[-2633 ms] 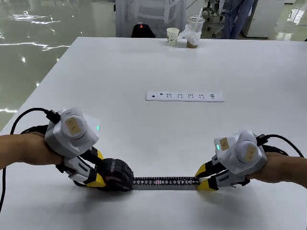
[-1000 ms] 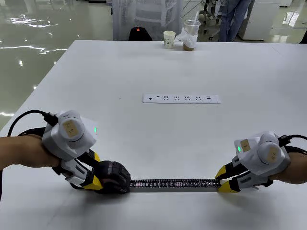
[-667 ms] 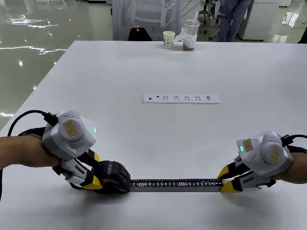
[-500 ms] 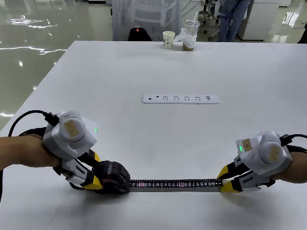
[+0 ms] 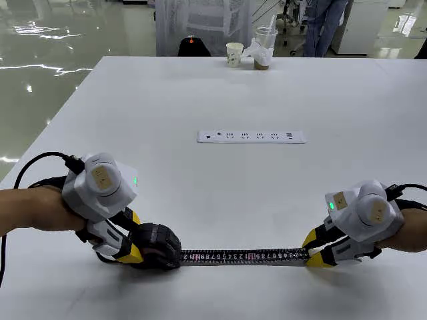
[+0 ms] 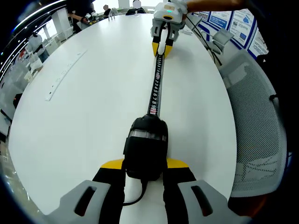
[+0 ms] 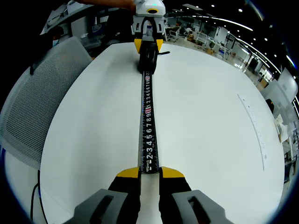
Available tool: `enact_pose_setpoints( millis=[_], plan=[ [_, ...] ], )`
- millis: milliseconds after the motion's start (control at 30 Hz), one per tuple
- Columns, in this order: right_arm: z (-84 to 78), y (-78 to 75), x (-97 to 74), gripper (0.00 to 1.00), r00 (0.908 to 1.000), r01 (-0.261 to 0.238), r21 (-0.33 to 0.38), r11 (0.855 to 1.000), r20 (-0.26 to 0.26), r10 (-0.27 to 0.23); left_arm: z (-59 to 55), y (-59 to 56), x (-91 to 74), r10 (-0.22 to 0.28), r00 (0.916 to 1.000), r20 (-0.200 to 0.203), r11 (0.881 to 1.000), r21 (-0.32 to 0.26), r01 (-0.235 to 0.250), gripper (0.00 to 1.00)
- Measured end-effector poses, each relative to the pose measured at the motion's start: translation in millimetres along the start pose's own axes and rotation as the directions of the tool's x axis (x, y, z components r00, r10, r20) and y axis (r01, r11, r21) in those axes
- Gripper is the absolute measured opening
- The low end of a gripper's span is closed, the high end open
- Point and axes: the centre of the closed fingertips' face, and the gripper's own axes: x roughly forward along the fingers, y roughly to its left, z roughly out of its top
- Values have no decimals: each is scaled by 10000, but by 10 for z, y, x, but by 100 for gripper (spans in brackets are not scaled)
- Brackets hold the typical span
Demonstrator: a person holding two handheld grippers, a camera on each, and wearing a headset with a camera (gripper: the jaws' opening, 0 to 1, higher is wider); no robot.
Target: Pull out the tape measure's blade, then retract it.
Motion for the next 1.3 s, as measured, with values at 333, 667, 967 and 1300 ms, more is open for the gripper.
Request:
enact_pose_setpoints(
  millis=[333, 667, 967, 1300],
  plan=[
    [8, 4, 8, 12, 9999, 63, -113, 9999, -146, -65, -13, 6, 4, 10, 9999, -112, 10000, -19, -10, 26],
    [-15, -4, -10, 13, 9990, 346, -139, 9993, -284, -349, -6, 14, 3, 60, 9998, -179, 9999, 114, -58, 27],
    [-29, 37, -49, 19, 9986, 496, -65, 9987, -201, -498, -11, 35, -59, 293, 9995, -95, 9996, 3, -293, 31],
    [-20, 79, -136, 24, 9971, 757, 211, 9969, -39, -756, -56, -46, -145, 483, 9988, 75, 9985, -244, -481, 40]
  ],
)
